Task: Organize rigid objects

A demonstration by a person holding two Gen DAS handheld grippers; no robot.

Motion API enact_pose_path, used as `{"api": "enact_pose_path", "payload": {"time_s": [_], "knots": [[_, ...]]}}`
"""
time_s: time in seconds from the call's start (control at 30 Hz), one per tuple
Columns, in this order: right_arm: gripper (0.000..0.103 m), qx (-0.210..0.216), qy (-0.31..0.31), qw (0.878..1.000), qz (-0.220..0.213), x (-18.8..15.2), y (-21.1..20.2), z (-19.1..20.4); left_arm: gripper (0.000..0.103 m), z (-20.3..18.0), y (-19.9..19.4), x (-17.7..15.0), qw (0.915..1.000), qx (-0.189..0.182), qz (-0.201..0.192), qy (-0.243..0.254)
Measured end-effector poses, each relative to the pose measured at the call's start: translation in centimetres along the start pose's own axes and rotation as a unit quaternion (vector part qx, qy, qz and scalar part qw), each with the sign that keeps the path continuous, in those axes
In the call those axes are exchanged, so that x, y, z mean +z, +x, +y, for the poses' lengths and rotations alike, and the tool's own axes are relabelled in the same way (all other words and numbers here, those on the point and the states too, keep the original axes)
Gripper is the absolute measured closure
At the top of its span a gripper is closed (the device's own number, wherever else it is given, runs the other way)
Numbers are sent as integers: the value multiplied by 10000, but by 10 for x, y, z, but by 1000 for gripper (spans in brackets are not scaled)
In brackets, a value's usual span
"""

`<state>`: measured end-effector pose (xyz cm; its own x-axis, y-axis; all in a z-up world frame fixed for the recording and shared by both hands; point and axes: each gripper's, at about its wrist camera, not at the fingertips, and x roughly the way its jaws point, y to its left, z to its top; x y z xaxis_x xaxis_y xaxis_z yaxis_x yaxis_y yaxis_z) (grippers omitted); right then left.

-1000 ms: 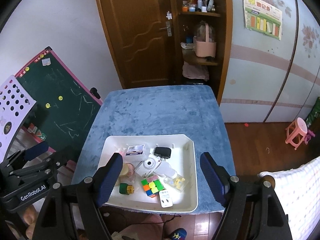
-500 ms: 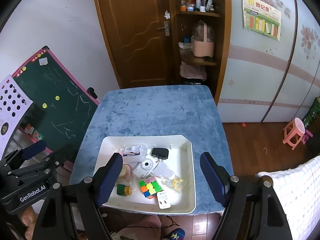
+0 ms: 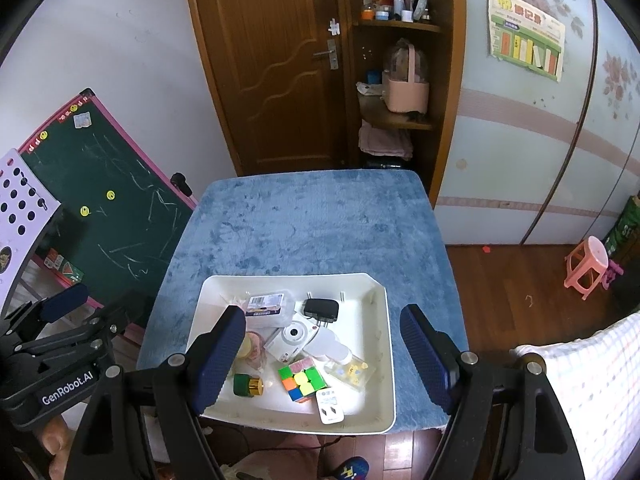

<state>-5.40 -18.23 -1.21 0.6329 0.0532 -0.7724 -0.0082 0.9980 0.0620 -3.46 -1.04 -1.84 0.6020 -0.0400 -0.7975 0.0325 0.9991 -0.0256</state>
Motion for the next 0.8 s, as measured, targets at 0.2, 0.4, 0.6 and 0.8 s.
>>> {"api": "enact_pose_path", "payload": {"time_s": [0.2,0.4,0.6,0.8], "knots": [[23,8,8,10000,6,0,0,0,18,-1,0,0,10000,4,7,0],[23,-2,14,10000,31,2,3,1,18,4,4,2,10000,-20,31,38],[23,-14,19,10000,53,3,7,0,18,4,5,3,10000,-18,46,52],[23,4,14,10000,57,4,8,-2,18,3,5,3,10000,-6,50,44]]}}
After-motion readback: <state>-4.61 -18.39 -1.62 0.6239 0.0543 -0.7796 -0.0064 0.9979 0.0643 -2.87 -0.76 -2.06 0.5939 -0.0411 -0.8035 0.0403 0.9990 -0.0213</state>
